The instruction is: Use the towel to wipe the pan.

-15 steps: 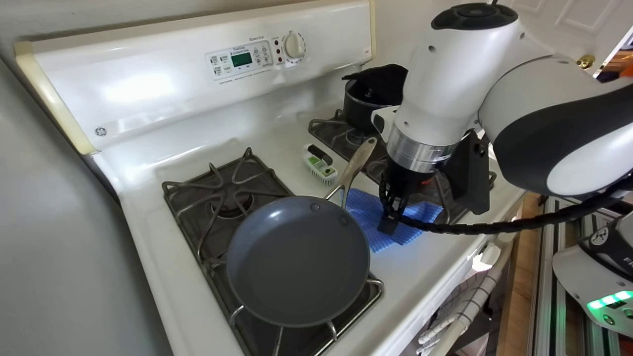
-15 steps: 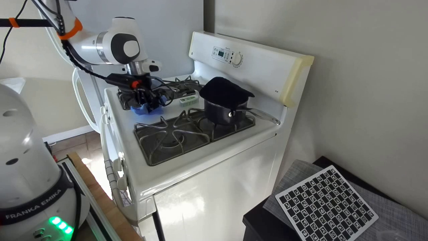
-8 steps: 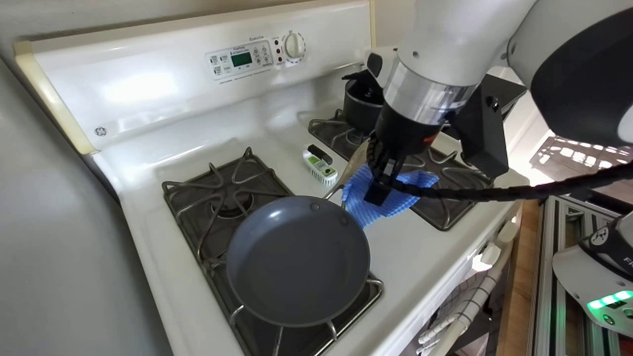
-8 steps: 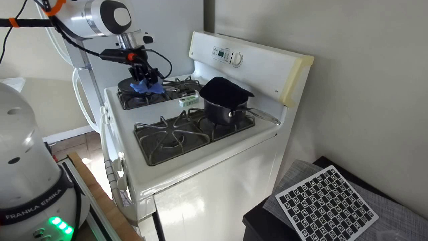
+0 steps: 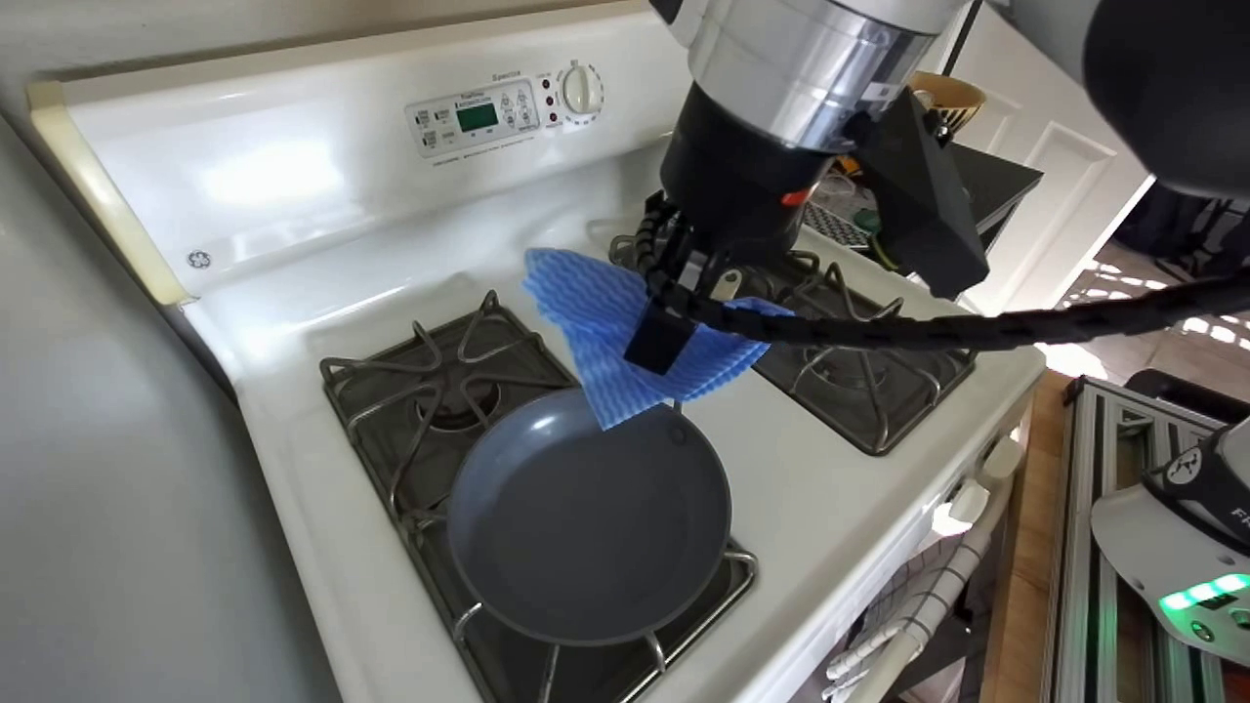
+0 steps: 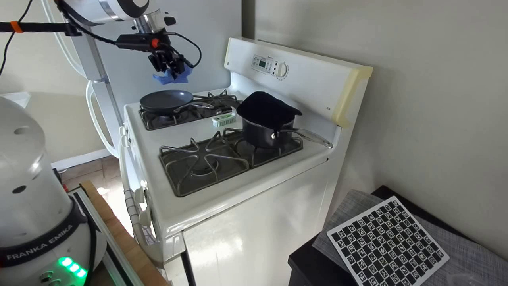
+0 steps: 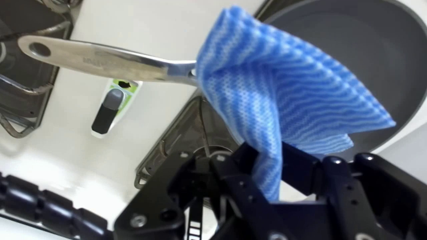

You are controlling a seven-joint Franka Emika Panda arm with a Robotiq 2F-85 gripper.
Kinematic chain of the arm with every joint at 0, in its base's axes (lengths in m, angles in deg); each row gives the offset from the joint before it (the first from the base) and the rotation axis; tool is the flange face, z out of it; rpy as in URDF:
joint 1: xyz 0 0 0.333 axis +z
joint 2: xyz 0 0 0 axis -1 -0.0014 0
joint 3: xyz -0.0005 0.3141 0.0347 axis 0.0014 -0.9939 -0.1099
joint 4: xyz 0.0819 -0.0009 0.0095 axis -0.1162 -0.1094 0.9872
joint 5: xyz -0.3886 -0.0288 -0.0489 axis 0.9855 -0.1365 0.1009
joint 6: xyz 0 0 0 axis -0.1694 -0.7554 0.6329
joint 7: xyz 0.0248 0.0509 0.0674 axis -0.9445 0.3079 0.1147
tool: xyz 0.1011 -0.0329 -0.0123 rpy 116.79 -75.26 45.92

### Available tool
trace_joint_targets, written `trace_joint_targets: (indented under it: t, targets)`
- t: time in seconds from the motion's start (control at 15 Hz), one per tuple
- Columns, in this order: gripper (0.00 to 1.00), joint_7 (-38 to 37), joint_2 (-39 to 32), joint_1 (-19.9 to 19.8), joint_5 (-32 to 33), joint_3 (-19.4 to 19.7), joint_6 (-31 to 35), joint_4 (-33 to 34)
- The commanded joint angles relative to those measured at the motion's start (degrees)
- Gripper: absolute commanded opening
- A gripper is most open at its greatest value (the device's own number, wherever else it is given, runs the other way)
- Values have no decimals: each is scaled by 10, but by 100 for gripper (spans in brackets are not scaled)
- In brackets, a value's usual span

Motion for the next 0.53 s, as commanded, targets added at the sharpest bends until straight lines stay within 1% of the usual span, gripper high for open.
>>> trace_joint_targets:
  t: [0.0, 0.33, 0.47]
  targets:
    - [1, 21, -59, 11, -17, -3, 28, 35]
    - [1, 51, -128, 31, -48, -4, 64, 57]
    - [1, 64, -148, 38, -57, -7, 66, 66]
